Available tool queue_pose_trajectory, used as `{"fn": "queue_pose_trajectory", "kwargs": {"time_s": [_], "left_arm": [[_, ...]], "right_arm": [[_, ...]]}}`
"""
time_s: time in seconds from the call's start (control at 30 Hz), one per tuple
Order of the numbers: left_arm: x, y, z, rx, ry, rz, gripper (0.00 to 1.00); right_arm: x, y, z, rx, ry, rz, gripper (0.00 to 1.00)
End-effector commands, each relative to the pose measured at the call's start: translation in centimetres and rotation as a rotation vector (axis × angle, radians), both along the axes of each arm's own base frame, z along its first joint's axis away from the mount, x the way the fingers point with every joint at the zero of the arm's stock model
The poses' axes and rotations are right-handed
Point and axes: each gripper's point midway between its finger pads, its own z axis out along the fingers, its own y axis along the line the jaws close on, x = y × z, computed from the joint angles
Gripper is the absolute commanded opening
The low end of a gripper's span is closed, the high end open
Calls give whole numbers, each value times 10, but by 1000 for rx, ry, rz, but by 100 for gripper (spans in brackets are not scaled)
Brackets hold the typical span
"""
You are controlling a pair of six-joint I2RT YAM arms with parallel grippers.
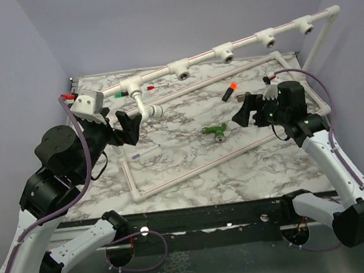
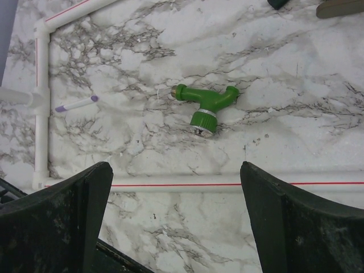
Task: Install the water faucets
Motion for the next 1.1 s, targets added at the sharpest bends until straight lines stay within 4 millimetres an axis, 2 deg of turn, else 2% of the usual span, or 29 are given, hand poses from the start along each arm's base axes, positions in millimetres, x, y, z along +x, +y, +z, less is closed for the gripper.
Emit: {"fn": "queue_pose_trajectory", "kwargs": {"time_s": [0.0,0.3,0.5,0.8,1.0,1.07], "left_arm": [[-2,8,-2,32,-27,17,99],[2,7,-22,50,8,29,99],[-8,4,-16,77,-37,-36,99],[-30,-3,10,40,-130,-156,99],[-34,-4,13,25,-133,-174,99],[-35,-5,12,24,-130,-180,99]], "right_arm": [[13,16,-15,49,18,62,98],[36,36,-65,22,118,0,90],[45,49,-101,-27,181,-48,85],[55,58,-159,-112,298,-128,77],[59,66,-176,-150,332,-131,72],[62,62,-182,-175,339,-153,70]]}}
